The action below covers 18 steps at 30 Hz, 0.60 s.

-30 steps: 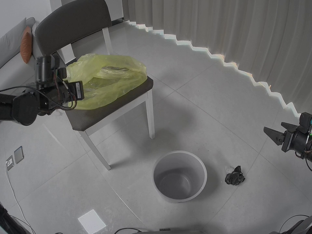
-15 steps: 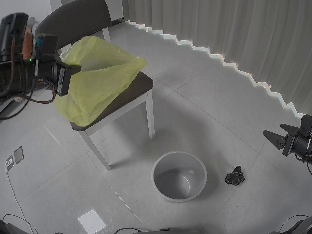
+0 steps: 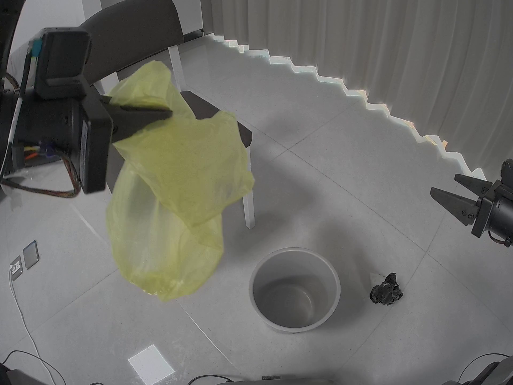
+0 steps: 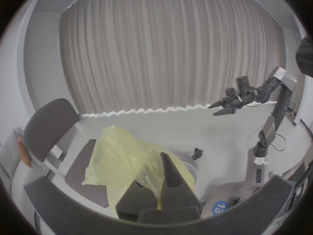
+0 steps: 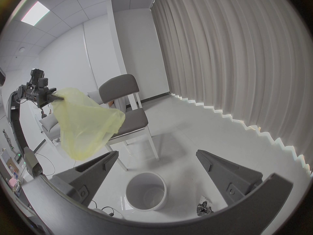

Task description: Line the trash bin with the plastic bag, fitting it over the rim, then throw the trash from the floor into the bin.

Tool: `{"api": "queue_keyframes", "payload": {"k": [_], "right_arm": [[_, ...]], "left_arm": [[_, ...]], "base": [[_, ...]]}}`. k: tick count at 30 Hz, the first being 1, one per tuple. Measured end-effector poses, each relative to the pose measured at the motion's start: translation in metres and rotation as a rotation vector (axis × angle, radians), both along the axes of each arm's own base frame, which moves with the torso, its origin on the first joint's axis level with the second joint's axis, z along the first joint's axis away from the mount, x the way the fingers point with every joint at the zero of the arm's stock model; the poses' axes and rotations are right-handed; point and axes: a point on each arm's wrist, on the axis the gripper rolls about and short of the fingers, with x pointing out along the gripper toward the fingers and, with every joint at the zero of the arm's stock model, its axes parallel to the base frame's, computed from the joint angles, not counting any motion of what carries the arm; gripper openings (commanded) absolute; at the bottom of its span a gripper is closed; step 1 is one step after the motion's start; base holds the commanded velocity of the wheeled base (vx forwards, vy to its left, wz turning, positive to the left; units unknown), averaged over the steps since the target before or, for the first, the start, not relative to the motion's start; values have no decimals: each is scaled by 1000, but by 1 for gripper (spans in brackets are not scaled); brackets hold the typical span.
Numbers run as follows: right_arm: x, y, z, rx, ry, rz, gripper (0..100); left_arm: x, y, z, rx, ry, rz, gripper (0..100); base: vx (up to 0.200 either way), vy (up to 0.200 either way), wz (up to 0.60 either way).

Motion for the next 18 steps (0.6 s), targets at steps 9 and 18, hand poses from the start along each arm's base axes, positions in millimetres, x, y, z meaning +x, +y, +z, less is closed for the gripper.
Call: {"api": "queue_keyframes", "payload": {"k": [9,18], "right_arm": [[14,3,12,0,0,5,100],[47,6,20,0,9,-6,100]], "left_arm": [[0,-25,-14,49,45,-128,0],[-6,-50,-26,90,77,-244,0]], "base": [[0,0,0],[0,0,0]]}}
